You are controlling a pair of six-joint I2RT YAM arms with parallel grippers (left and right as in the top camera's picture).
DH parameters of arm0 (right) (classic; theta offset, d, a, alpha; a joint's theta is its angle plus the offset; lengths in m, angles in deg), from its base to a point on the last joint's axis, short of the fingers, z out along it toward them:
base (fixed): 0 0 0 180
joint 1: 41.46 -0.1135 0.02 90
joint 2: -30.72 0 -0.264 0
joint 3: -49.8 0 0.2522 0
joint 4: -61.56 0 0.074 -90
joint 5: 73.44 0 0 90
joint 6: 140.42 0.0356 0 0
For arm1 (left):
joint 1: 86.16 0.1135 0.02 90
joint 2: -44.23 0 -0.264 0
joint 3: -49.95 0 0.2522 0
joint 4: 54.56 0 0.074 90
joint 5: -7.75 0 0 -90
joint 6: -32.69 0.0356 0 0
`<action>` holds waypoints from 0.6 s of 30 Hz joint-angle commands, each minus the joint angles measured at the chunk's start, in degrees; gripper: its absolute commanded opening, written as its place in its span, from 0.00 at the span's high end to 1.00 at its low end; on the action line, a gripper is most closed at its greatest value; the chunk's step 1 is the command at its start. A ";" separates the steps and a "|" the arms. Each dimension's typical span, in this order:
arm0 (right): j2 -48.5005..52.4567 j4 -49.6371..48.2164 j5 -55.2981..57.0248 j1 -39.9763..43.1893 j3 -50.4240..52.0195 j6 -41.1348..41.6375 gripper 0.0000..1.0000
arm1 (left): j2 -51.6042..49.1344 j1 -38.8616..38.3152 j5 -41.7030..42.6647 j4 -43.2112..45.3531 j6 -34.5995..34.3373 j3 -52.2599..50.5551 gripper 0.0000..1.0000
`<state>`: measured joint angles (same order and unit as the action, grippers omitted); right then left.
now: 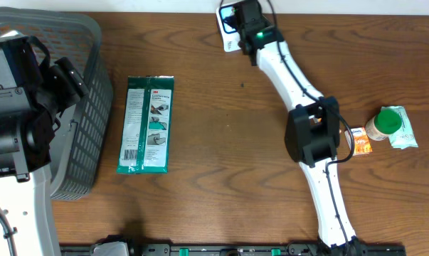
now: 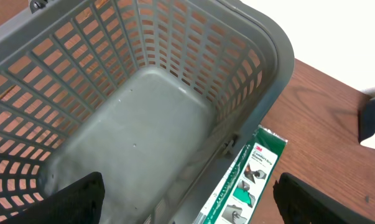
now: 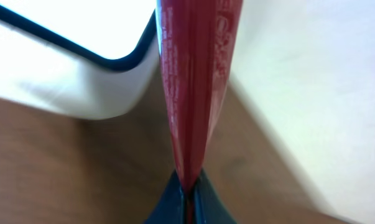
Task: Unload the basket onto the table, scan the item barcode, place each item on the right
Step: 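Hold the red tube's end under the scanner window, then carry the red tube right and release it beside the Kleenex packs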
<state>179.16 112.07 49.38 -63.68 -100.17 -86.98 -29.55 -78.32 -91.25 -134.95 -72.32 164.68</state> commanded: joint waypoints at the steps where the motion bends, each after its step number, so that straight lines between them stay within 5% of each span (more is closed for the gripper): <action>1: -1.14 -3.61 18.60 -3.45 0.13 -20.68 0.99 | 0.04 0.24 -0.50 0.00 -0.09 0.39 0.12; 5: -1.14 -6.75 23.06 -6.67 0.13 -32.61 0.99 | 0.04 0.24 -0.50 0.00 -0.09 0.39 0.12; 11: -1.07 -7.98 23.67 -8.57 0.15 -39.39 0.99 | 0.04 0.24 -0.52 0.00 -0.09 0.39 0.12; 18: 0.83 -21.44 35.36 -7.65 0.15 -50.49 0.99 | 0.04 0.24 -0.52 0.00 -0.09 0.39 0.12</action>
<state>179.16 93.80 75.38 -72.45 -99.97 -127.02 -29.55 -78.32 -91.25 -134.95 -72.32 164.68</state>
